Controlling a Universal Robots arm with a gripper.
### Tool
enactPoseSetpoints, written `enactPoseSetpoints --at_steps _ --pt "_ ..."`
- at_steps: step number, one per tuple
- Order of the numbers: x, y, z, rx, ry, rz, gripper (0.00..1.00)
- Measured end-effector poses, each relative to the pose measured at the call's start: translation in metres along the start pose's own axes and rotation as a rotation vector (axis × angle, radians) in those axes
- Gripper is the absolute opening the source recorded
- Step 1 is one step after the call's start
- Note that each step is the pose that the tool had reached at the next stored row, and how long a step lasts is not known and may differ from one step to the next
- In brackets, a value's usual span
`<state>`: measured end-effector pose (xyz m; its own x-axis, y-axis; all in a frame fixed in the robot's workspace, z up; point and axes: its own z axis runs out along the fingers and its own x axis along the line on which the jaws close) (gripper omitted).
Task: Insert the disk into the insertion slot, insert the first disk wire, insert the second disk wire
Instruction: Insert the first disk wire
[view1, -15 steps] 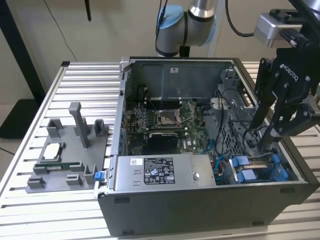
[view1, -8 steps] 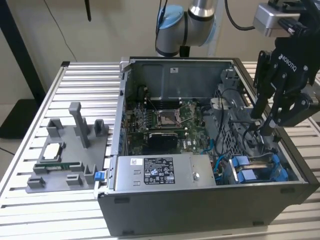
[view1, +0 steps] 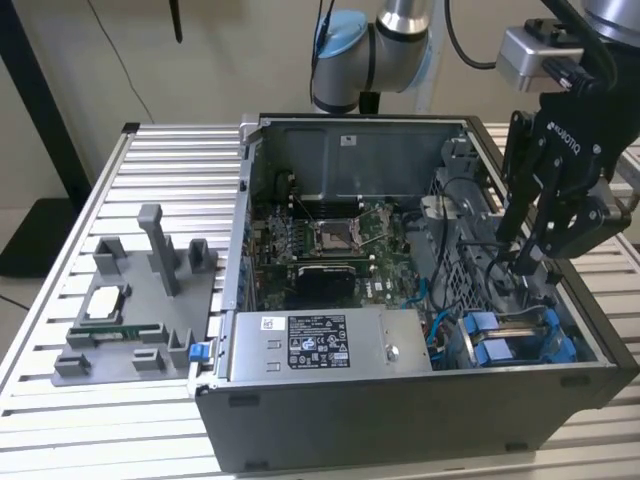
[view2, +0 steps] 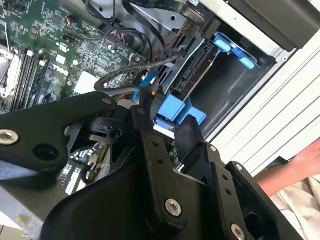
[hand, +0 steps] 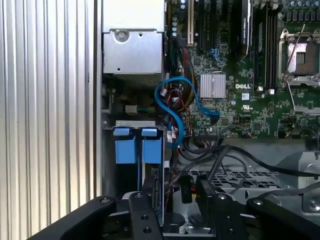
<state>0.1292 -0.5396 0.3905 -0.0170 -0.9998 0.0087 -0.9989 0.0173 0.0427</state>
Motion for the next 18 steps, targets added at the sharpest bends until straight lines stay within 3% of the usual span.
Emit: enactPoseSetpoints --at_steps 1,5,8,14,18 --pt "-0.0001 0.0002 0.0003 0.0015 -0.0062 -0.001 0.0" --pt "-0.0003 0.001 0.0015 0.0066 -0.0316 -0.004 0.0" --pt "-0.0003 0.0013 0.0018 0.0093 -0.0457 -0.006 0.0" --pt "-0.0003 0.0013 0.0024 0.015 -0.0621 -0.007 0.0" --pt "-0.0003 0.0013 0.0025 0.0155 -0.0634 -0.007 0.0"
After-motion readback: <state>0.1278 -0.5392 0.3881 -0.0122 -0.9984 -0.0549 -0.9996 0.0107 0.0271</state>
